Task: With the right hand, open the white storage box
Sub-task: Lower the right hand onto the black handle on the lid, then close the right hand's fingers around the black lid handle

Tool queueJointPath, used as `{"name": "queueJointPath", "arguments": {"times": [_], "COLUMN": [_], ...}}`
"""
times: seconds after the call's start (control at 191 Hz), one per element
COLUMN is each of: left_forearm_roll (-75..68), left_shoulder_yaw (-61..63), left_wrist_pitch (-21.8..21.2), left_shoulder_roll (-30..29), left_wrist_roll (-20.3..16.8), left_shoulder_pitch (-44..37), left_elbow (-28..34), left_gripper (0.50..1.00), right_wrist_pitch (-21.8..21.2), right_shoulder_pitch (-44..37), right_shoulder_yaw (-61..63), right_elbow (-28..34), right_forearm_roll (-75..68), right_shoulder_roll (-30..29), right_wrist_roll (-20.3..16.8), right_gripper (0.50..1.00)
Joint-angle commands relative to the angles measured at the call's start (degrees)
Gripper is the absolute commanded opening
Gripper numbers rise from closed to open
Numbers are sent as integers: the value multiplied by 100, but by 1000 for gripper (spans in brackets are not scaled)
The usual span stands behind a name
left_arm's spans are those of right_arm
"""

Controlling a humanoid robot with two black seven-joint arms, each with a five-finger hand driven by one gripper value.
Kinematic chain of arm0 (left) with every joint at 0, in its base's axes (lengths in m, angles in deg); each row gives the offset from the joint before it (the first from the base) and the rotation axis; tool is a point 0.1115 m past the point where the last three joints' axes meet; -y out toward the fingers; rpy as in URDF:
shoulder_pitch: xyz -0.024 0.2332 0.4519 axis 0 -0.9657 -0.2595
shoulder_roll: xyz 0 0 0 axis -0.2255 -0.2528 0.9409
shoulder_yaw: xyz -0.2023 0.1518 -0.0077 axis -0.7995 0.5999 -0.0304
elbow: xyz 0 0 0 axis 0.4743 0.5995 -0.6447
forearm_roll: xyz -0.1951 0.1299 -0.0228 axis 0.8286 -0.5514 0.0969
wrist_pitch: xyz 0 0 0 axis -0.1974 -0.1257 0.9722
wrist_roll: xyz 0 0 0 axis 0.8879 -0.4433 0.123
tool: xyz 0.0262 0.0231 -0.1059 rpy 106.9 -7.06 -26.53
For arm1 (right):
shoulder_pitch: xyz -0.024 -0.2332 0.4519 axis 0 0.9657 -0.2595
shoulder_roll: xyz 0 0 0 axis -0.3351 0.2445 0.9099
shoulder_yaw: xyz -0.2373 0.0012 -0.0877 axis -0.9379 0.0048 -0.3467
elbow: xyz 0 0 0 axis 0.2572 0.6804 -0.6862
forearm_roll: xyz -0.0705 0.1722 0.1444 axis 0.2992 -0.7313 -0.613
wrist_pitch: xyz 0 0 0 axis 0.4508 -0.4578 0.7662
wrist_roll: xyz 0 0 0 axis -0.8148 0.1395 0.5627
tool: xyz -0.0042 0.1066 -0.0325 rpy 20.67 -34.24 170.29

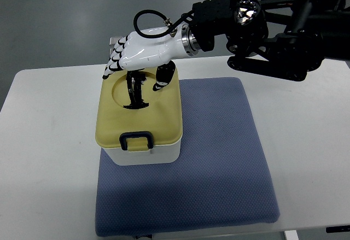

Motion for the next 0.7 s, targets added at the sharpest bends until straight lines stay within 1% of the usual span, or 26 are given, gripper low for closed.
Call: {"name": "queueJointPath", "arguments": {"times": [0.0, 0.366, 0.429, 0.534, 0.696], "left_forearm_roll": [0, 0, 0, 0, 0], "left_shoulder_yaw": [0, 0, 0, 0, 0], "left_wrist_pitch": [0, 0, 0, 0, 0], "left_shoulder_roll": [0, 0, 0, 0, 0], "left_wrist_roll": [0, 0, 0, 0, 0], "left_shoulder_pitch": [0, 0, 0, 0, 0], "left_elbow": [0, 0, 0, 0, 0], "left_gripper": [1000, 1000, 1000, 1000, 1000], "right_wrist_pitch": [7, 16, 16, 16, 16], "right_shoulder_pitch": [6, 50, 50, 59, 76], "right_shoulder_yaw": [0, 0, 0, 0, 9], "right_elbow": [0, -88, -97, -141, -167], "right_forearm_roll": [23, 190, 190, 190, 190], "right_shoulder_roll": [-9, -79, -79, -106, -132], "right_wrist_roll": [0, 36, 27, 9, 1], "right_gripper": [885, 870, 856, 809, 787]}}
